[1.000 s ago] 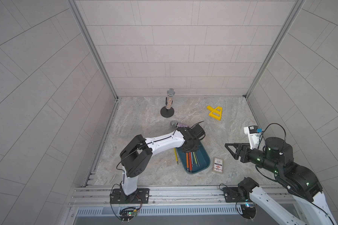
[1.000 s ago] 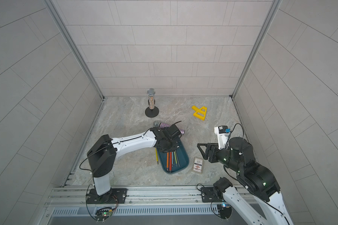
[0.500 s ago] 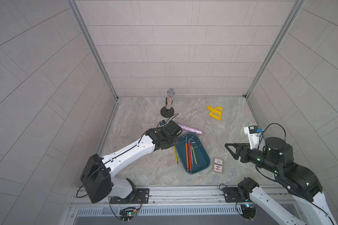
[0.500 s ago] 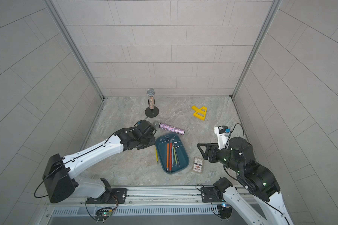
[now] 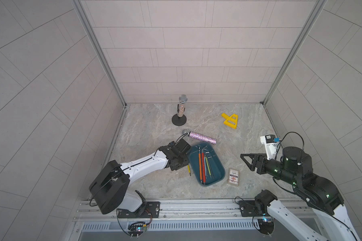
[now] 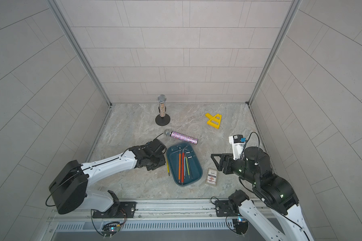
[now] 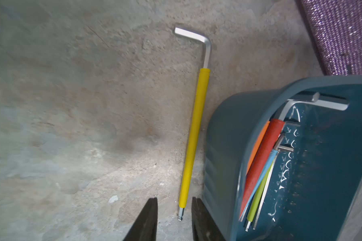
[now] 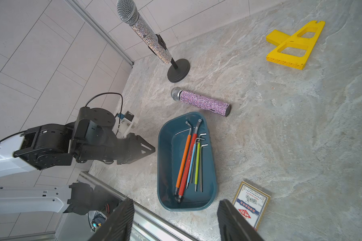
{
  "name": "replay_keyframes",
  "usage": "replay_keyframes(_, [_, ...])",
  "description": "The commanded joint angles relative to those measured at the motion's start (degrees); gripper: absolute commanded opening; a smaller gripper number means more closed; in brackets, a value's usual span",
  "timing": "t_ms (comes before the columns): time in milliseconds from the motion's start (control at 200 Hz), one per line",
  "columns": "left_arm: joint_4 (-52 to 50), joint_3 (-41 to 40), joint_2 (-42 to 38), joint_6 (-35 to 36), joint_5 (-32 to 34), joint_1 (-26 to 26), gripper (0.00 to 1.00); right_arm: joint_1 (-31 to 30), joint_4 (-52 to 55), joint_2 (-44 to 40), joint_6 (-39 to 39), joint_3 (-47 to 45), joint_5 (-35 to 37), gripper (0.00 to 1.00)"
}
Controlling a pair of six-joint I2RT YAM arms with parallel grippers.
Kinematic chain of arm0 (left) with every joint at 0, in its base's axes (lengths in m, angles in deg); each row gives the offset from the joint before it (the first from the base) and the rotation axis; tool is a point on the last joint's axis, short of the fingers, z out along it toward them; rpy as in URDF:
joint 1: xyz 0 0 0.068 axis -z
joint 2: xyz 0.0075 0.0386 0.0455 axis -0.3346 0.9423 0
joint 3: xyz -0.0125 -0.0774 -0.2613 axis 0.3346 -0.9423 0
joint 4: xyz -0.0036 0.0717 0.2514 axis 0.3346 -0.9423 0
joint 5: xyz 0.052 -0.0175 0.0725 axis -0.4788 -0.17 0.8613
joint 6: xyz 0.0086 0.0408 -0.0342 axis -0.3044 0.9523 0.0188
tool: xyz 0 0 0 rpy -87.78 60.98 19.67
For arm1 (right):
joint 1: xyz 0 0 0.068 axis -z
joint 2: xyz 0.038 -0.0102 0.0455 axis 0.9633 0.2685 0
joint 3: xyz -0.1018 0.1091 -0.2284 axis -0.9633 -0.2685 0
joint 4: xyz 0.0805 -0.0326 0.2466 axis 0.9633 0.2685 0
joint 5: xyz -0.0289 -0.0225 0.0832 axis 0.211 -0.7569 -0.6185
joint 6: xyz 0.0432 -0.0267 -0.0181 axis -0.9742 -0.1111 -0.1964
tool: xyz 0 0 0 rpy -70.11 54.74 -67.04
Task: Put the hex key on the desktop into the storage box
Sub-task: Adjust the Allen key at the center of the board.
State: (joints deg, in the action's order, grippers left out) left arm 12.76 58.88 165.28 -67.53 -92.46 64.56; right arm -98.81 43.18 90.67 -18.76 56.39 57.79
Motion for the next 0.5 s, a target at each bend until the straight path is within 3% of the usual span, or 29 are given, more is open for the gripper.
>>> replay_keyframes(0, [2.96,-0.28,2.33,-0.77,-3.16,-0.19,0.36,-0.27,-0.75,-0.05,0.17,-0.42,0.0,0.68])
replay_keyframes(495, [7.06,-1.42,7.43,-1.53,-5.12,-0.15,0.37,-0.3,-0.69,-0.2,0.21,-0.36,0.07,0.69])
